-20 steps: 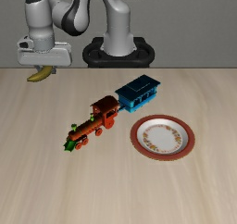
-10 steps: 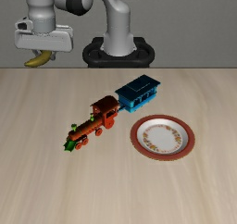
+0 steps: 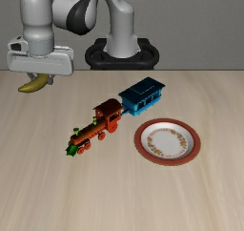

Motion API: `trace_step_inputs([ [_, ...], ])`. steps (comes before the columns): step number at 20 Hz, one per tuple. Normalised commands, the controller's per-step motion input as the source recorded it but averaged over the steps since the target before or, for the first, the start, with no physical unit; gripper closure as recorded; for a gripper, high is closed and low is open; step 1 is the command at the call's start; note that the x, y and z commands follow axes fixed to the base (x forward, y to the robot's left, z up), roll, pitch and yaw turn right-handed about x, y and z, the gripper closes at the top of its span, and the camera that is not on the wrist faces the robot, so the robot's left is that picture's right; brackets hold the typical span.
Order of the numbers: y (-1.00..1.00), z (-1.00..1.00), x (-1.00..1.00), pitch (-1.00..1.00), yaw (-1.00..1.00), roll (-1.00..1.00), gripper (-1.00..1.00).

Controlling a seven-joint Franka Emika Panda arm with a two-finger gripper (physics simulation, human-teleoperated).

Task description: Pick up the banana and put it on the plate

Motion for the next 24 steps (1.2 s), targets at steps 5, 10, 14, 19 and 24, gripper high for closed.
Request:
trace_step_inputs([
  [5, 0.00, 0.00, 1.00, 0.00, 0.00, 0.00, 1.00],
  [10, 0.60, 0.00, 0.40, 0.00, 0.00, 0.00, 1.00],
  [14, 1.00, 0.00, 0.00, 0.00, 0.00, 0.00, 1.00],
  [19, 1.00, 0.00, 0.00, 0.00, 0.00, 0.00, 1.00],
  [24, 1.00, 0.00, 0.00, 0.00, 0.00, 0.00, 1.00],
])
